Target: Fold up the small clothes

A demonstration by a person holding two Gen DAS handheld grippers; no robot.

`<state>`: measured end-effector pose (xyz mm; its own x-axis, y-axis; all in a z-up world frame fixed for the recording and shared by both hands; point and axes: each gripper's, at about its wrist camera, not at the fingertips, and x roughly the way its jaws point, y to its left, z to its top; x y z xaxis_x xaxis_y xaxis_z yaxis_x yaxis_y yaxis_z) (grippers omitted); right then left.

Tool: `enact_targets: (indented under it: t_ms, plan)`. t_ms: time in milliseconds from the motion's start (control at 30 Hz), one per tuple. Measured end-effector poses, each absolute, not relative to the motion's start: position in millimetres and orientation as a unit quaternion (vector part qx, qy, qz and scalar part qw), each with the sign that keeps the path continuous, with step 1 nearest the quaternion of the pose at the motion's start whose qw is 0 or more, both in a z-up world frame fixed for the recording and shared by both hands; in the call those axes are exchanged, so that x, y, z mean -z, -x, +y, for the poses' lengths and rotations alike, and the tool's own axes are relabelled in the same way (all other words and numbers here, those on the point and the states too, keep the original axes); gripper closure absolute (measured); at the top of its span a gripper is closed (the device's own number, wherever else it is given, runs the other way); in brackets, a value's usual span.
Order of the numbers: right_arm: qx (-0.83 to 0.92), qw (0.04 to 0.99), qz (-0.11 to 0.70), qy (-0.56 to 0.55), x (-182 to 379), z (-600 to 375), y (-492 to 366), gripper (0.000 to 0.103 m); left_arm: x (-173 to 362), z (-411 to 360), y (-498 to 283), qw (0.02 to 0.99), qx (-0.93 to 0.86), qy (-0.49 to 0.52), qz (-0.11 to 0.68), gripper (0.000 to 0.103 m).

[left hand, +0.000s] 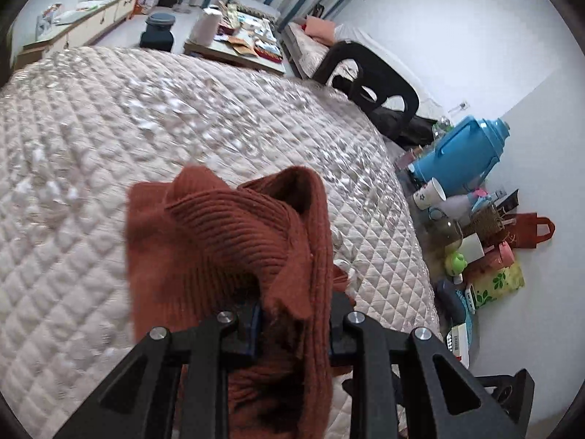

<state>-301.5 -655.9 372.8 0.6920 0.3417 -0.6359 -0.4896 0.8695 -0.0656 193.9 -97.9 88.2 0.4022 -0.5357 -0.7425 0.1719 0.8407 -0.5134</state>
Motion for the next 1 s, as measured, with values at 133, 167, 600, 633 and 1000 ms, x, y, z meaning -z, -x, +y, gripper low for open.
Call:
enact_targets:
  t_ms: [133, 167, 600, 633, 1000]
  plan:
    - [-0.222, 0.914, 0.322, 0.107, -371, -667, 297, 0.09, -69, -121, -202, 0.807, 0.21, 0.18, 0.522, 0.072]
    - [-0.219, 0.915, 0.324, 0.103, -370, -670, 296, 0.09, -68, -125, -201, 0.805, 0.211, 0.182, 0.523, 0.07]
    - [-0.174, 0.921, 0.34, 0.079, -370, -691, 299, 0.09, -93, -139, -180, 0.811, 0.279, 0.15, 0.492, 0.025]
    - [-0.17, 0.924, 0.333, 0.08, -375, -692, 301, 0.09, -98, -133, -175, 0.82, 0.273, 0.138, 0.484, 0.025]
    - [-0.272, 0.914, 0.286, 0.089, -406, -632, 304, 0.079, -91, -41, -152, 0.859, 0.187, 0.177, 0.443, 0.016]
